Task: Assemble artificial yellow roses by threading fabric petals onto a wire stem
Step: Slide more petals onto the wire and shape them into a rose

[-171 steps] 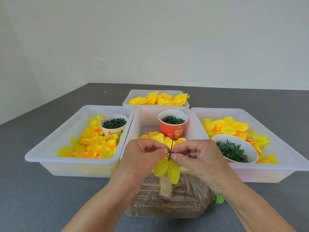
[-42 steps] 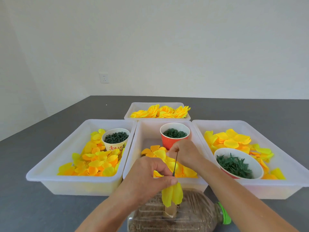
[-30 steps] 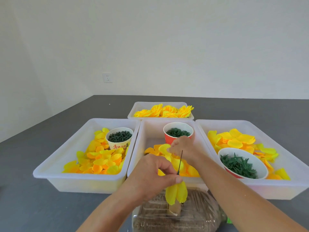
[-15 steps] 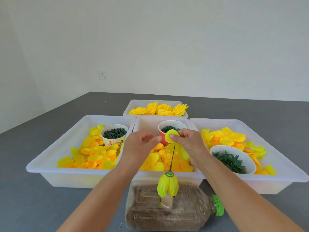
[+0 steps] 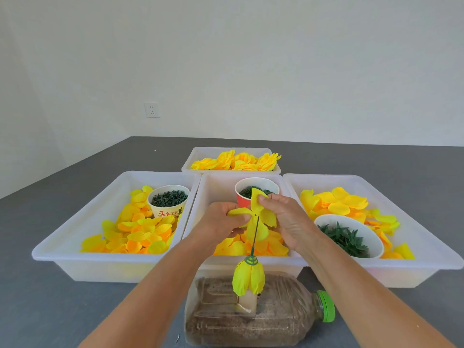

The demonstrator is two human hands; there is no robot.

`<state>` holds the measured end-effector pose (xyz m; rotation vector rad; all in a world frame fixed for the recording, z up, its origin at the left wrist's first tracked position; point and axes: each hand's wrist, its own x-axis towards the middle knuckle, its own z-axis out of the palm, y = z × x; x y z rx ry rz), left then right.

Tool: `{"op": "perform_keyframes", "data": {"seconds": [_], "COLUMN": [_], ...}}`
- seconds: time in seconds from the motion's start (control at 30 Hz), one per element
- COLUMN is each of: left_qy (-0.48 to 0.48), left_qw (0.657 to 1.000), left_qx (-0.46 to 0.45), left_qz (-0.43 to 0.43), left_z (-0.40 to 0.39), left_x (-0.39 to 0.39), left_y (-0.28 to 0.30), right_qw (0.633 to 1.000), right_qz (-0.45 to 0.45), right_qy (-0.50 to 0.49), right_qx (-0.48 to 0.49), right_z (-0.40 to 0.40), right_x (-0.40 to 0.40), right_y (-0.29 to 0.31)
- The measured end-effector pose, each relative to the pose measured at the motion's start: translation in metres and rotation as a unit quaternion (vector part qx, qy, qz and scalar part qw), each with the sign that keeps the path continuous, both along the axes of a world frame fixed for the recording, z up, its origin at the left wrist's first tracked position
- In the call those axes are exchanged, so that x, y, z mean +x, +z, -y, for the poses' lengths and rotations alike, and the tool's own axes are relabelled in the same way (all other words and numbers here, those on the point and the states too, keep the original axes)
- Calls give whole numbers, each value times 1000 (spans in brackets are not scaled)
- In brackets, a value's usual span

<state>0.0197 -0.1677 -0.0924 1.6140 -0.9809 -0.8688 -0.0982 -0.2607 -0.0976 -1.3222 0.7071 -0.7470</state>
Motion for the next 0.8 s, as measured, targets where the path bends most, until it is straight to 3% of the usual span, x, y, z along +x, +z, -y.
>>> {"op": "perform_keyframes", "data": {"seconds": [0.23,0.6,0.67,0.73,0.8], "left_qy": [6,81,107,114,116], "left_qw": [998,980,972,965,955], "left_qx": [-39,-182,-204,-231,-266], "left_qz": [-46,16,44,54,65], "left_z": [-8,-20,-21,-24,-27], "left_x": [5,0,-2,-6,-9], "left_y": [2,6,7,11,13], "right_qw": [996,986,993,995,972], "right_qz": [-11,-26,5,94,181], "right_qy": [90,-14,-15,12,41], "right_qx": [-14,-167,-118,13,144], "right_z": [0,-17,-21,-25,-28], "right_x": [-17,-29,-31,-31,-33], "right_y": [6,15,16,20,24]}}
